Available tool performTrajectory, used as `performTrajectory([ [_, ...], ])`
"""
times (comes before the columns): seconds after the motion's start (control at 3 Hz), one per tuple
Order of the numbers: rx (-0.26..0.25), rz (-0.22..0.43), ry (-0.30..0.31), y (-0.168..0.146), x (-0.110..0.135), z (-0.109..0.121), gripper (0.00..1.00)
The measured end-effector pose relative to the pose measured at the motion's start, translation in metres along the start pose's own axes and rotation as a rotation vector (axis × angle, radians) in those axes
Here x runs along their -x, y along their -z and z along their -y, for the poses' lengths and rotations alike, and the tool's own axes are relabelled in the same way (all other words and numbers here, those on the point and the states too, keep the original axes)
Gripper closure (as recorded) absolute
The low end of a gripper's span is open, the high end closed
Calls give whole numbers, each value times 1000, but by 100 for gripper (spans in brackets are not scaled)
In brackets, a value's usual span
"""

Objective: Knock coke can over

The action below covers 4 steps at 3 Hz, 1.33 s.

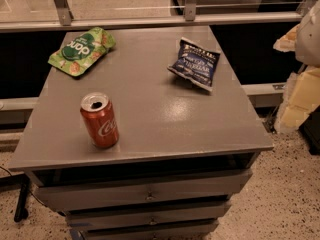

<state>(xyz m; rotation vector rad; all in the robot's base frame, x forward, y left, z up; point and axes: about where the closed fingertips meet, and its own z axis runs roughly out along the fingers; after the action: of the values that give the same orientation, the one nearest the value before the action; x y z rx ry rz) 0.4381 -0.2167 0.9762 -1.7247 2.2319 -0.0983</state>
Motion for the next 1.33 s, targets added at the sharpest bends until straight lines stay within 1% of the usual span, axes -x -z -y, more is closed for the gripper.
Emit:
performTrajectory([
  [0.33, 0, 0, 0, 0, 0, 0, 0],
  [0.67, 4, 40, -11, -3, 4, -3, 0],
  [1.0, 31, 168, -45, -21, 23, -15, 0],
  [1.33, 79, 349, -64, -61, 58, -34, 0],
])
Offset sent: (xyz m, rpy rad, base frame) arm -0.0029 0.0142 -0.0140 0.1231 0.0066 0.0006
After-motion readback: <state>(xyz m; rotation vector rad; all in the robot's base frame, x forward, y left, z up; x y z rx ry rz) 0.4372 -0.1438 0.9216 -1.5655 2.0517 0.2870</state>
